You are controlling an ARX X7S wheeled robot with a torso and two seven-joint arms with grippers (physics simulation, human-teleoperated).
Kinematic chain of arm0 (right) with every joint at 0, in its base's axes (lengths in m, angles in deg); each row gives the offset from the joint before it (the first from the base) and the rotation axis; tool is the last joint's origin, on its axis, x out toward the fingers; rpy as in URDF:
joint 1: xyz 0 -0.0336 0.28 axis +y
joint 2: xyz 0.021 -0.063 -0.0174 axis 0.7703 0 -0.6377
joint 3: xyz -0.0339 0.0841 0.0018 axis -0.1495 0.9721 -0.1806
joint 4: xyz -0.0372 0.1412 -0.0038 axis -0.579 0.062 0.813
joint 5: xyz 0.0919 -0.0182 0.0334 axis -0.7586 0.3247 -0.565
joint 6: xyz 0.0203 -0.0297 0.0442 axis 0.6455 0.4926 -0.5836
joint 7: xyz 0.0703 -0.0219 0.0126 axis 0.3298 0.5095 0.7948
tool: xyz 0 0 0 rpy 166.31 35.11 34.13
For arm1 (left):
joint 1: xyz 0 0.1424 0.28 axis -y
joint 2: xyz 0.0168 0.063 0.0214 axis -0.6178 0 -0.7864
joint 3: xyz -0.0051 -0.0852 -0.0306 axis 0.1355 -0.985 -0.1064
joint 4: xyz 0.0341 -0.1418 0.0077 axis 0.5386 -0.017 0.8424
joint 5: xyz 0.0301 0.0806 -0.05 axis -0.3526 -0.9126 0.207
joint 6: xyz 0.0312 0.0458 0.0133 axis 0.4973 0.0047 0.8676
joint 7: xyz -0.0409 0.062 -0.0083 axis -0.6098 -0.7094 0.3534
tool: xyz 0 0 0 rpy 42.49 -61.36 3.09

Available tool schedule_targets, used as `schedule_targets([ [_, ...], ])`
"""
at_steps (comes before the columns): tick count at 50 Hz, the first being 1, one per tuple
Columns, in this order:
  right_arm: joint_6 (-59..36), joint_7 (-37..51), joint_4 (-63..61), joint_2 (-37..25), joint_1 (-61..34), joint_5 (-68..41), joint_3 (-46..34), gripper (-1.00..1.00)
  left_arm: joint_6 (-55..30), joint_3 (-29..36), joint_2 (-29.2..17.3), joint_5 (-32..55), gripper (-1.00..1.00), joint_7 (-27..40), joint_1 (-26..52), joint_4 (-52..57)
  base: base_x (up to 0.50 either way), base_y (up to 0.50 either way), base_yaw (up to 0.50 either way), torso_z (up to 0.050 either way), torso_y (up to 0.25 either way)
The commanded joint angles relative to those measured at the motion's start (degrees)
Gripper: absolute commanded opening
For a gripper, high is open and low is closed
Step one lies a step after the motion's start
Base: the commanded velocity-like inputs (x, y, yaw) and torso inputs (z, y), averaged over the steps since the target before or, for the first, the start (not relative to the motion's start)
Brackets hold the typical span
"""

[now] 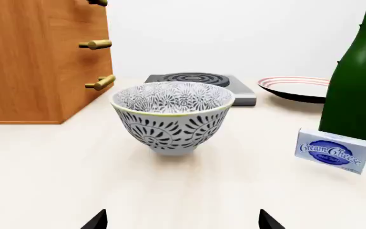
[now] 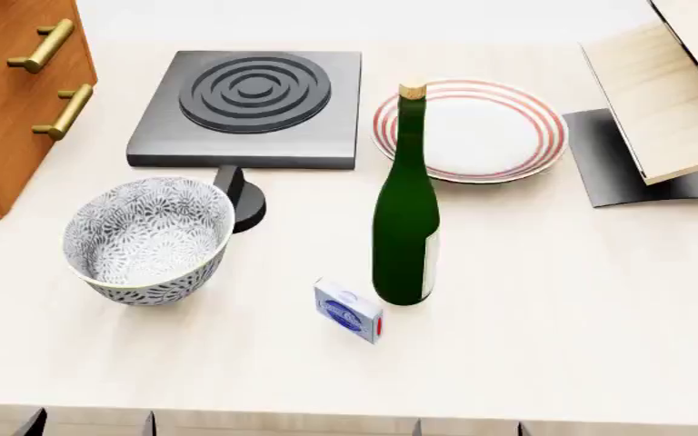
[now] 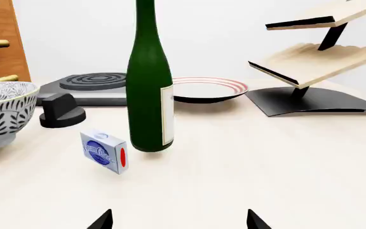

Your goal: Pick up the akita bowl and put it on the plate.

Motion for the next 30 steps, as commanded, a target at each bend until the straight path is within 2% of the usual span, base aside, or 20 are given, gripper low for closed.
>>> schedule_targets([
  [1,0.67,0.00,0.78,-0.29,-0.12,-0.29,-0.30,1.00,0.24,0.26,-0.35,0.36,1.00,0.00,0.09,-0.33,0.00,0.00,0.00,0.000,0.000],
  [2,1.12,1.69,1.22,-0.56,-0.40,-0.22,-0.97,1.00,-1.85,0.37,-0.57,2.43,1.00,0.47,0.42,0.05,0.00,0.00,0.00,0.000,0.000],
  [5,1.62,2.57,2.19,-1.29,-0.72,-1.09,-2.26,1.00,8.15,2.57,-1.87,-1.59,1.00,2.87,0.74,-4.95,0.00,0.00,0.00,0.000,0.000],
  [6,2.08,3.32,3.29,-1.38,-1.17,-0.59,-2.71,1.00,3.83,3.08,-1.99,-0.39,1.00,1.79,0.63,-3.95,0.00,0.00,0.00,0.000,0.000],
  [10,2.06,5.08,3.50,-1.87,-1.55,-0.55,-3.52,1.00,7.48,4.16,-2.70,-2.37,1.00,3.77,0.55,-4.77,0.00,0.00,0.00,0.000,0.000],
  [12,2.07,5.57,2.95,-2.16,-1.27,-0.27,-4.20,1.00,4.14,3.54,-2.80,1.36,1.00,2.19,0.86,-3.25,0.00,0.00,0.00,0.000,0.000],
  [17,1.27,6.56,1.51,-2.68,-1.50,-0.76,-4.81,1.00,5.40,4.16,-3.95,-0.77,1.00,4.01,0.22,-0.97,0.00,0.00,0.00,0.000,0.000],
  [24,-2.89,9.05,-8.81,-3.60,-0.86,-0.28,-4.81,1.00,1.67,3.08,-4.85,-2.88,1.00,7.35,-0.13,10.46,0.00,0.00,0.00,0.000,0.000],
  [30,-7.20,11.33,-22.84,-4.35,1.33,-0.13,-3.82,1.00,-1.14,1.58,-4.93,-3.16,1.00,9.52,-2.21,25.96,0.00,0.00,0.00,0.000,0.000],
])
